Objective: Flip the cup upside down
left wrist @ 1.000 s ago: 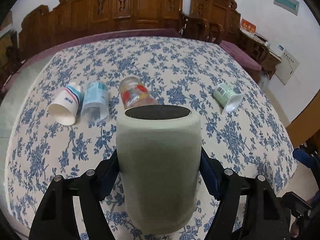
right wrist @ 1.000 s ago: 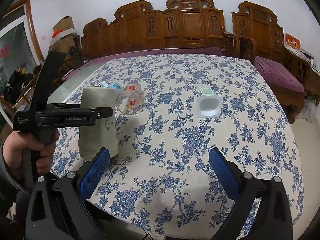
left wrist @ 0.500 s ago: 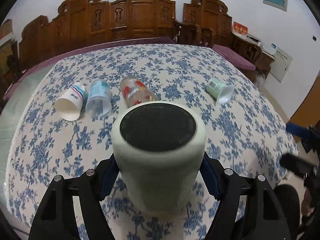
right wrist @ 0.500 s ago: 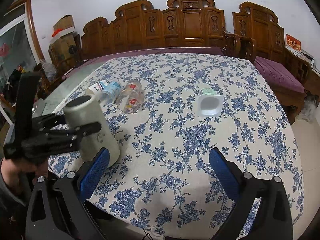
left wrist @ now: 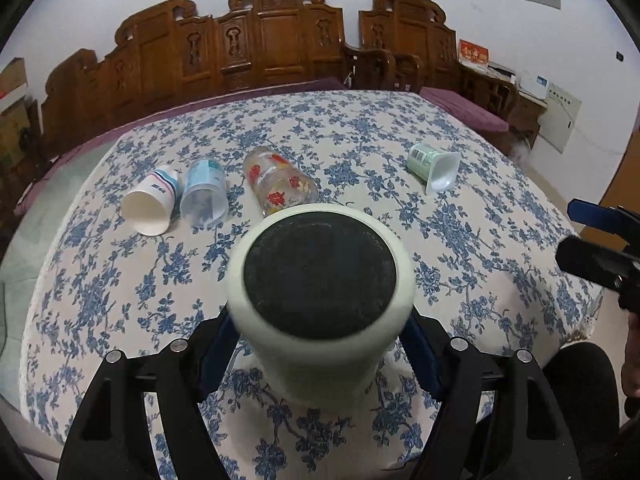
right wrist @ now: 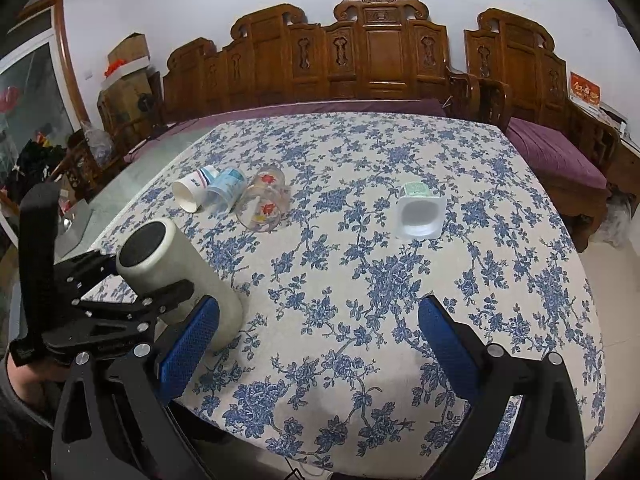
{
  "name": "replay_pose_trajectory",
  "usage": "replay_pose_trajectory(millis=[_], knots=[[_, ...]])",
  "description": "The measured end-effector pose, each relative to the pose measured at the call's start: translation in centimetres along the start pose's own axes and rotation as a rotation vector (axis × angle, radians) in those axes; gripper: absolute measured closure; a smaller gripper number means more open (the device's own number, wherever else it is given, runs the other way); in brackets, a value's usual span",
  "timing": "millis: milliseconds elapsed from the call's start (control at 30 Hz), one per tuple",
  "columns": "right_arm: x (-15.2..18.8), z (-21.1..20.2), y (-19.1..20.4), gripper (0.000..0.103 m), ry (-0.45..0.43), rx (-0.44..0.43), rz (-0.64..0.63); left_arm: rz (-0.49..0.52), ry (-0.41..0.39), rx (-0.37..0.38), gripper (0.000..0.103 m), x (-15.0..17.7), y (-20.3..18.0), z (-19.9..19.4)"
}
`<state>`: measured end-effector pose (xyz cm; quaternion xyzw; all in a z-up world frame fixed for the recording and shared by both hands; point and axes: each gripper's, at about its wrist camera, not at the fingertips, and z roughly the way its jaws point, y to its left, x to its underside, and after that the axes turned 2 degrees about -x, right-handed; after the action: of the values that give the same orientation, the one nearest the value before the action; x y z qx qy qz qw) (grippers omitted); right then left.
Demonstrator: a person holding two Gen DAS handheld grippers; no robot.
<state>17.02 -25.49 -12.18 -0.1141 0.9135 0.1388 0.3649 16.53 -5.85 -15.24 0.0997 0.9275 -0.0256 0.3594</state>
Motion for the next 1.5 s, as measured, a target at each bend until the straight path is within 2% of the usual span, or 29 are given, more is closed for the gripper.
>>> replay_pose_trajectory(millis=[100, 200, 300, 400, 667, 900, 1267, 1500], knots=[[-0.3, -0.9, 0.4, 0.003, -0.024, 0.005, 0.001, -0.007, -0.004, 0.006, 0.023, 0.2, 0.4, -1.3], [-0.6, -1.8, 1.1, 0.003, -0.050, 0.010, -0.009, -0.006, -0.003, -0.005, 0.022, 0.4, 0.9, -2.8], [-0.7, -2.9, 2.1, 0.003, -0.077, 0.014, -0.021, -0.010, -0.019, -0.017, 0.012, 0.7, 1.6, -4.4], [-0.6, -3.8, 3.3, 0.003, -0.099, 0.018, -0.021, -0.028, -0.027, -0.028, 0.008, 1.0, 2.3, -6.0], [0.3, -5.3, 5.3, 0.003, -0.119, 0.014, 0.018, -0.068, -0.014, -0.089, 0.008, 2.1, 3.7, -9.2], [1.8, -7.2, 7.1, 0.003, -0.148, 0.010, 0.031, -0.104, -0.050, -0.112, 0.008, 3.6, 4.5, -12.7], [3.6, -13.7, 10.9, 0.003, -0.298, 0.025, -0.011, -0.134, -0.202, -0.190, 0.008, 4.9, 4.3, -19.8], [3.9, -16.0, 11.4, 0.003, -0.342, 0.034, -0.008, -0.129, -0.276, -0.219, 0.008, 5.1, 3.7, -22.9]])
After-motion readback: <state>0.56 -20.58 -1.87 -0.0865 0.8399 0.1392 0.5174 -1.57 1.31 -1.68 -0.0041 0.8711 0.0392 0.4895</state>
